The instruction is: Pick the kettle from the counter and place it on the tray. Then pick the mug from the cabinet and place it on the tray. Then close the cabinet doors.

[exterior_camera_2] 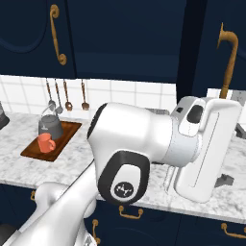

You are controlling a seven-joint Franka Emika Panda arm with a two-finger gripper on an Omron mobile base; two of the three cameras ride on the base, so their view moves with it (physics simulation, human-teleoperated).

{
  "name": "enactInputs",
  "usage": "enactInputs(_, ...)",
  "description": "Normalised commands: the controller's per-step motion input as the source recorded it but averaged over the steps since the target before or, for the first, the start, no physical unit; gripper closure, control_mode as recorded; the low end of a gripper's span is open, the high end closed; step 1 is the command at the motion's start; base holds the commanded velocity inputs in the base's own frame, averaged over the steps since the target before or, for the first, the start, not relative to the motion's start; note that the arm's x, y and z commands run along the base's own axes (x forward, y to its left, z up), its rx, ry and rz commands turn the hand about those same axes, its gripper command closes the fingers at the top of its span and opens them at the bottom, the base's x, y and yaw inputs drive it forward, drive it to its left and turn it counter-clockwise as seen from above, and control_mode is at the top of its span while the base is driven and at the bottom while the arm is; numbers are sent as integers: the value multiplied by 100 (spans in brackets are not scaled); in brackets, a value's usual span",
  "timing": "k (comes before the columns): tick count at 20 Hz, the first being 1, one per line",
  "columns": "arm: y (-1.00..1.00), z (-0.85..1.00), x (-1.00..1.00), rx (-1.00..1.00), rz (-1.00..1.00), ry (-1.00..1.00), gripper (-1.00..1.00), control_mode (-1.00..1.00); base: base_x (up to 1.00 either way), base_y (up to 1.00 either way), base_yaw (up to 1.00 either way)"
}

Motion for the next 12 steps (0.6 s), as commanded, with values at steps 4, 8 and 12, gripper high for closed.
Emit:
enactInputs(4,-2,-4,54,-1,19,34,-100,-100,0,0,0)
enactInputs(8,11,-10,39,0,29,32,-100,-100,0,0,0)
enactInputs(12,6,-4,78,0,29,25,-100,-100,0,0,0)
